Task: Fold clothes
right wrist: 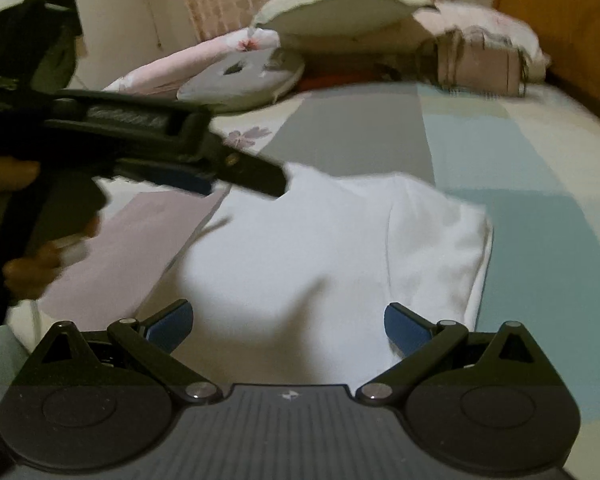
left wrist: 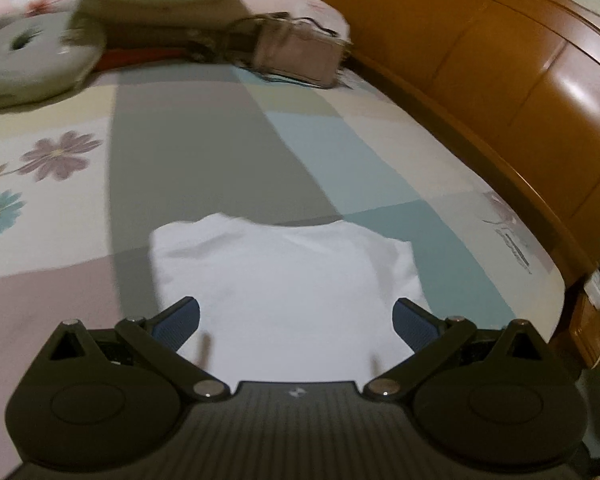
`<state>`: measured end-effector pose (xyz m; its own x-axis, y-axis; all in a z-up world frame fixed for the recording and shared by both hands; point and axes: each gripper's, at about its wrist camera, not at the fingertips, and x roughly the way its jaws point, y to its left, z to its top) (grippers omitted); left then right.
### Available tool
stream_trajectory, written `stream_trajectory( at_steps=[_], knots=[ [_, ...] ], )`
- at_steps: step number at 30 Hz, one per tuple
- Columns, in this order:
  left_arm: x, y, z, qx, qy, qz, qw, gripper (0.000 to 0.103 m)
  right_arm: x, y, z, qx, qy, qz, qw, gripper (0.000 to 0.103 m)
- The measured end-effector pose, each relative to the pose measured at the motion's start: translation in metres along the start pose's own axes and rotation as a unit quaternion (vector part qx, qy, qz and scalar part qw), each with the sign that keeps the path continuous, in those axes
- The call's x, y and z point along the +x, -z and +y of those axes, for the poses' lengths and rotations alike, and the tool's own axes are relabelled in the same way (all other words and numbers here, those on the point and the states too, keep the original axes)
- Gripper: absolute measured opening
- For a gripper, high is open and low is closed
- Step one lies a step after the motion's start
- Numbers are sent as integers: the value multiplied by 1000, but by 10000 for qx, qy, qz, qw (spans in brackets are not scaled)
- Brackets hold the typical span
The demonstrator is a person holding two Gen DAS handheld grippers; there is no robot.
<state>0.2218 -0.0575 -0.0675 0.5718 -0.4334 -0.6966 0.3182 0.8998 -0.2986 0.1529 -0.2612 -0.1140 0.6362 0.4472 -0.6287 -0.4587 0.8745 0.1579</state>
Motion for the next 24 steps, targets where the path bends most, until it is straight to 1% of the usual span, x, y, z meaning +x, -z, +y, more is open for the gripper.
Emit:
stream_trajectory(
  at_steps=[3,5,8,10,14,17,19,21,22,24],
  knots=[
    [-7,8,4,-126,-117,29,9998,102,7,2,8,-189,385,45,9991,103],
    [-7,11,1,-120,-363,91,9992,102,8,9,13,-317,665,41,9973,103],
    [-12,18,-3,-45,-742,71,9972,102,-2,19,17,-533,788,13,9955,103],
    [-15,22,-4,-17,-821,33,9966,102,-6,17,20,-598,768,-29,9952,103],
    [-15,25,1,-82,-681,61,9976,102,-1,5,25,-602,823,-159,9947,103],
    [-16,27,3,-56,-673,39,9977,102,10,-2,29,-551,878,-221,9944,103],
    [-17,29,6,-49,-619,38,9981,102,21,-1,31,-528,948,-81,9941,103],
    [-16,31,10,-108,-464,52,9989,102,29,4,32,-564,932,157,9939,103],
    [-16,32,11,-127,-391,61,9991,102,29,9,31,-553,887,253,9942,103],
    [-14,32,11,-96,-338,69,9994,102,20,16,29,-560,844,299,9944,103]
  ],
)
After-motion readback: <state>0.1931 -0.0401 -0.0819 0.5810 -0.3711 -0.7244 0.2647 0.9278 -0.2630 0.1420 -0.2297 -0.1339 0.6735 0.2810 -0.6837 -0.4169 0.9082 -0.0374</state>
